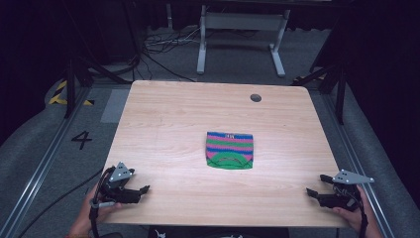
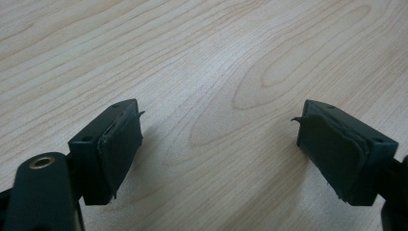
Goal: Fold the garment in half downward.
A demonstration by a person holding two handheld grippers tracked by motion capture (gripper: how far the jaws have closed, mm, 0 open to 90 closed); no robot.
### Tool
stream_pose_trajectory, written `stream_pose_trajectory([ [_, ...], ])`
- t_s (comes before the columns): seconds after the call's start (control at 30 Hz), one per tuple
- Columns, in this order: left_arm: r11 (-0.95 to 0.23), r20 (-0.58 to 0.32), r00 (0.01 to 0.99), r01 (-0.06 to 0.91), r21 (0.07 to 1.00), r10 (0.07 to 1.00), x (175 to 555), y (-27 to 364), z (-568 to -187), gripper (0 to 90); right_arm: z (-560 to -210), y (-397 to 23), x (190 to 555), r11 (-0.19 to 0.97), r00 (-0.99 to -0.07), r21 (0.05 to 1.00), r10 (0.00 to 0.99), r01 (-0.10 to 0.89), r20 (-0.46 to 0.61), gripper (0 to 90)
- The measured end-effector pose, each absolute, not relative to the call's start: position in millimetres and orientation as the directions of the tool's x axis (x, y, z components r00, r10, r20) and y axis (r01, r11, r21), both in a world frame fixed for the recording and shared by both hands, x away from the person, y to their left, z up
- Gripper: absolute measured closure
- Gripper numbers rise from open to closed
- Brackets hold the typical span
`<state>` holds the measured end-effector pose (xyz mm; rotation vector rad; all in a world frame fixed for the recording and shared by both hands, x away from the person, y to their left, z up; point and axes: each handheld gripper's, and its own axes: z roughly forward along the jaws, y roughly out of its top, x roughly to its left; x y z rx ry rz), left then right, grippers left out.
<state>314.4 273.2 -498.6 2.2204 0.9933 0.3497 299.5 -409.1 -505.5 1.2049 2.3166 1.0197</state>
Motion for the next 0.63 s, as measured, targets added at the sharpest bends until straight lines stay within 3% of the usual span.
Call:
stream_pose_trajectory([
  [0.63, -0.483, -0.031, 0.673, 0.561, 0.672, 0.739, 314.8, 272.7, -498.8, 15.4, -505.5, -409.5, 299.8, 0.380, -0.578, 0.727, 0.815, 0.572, 0.028, 18.8],
])
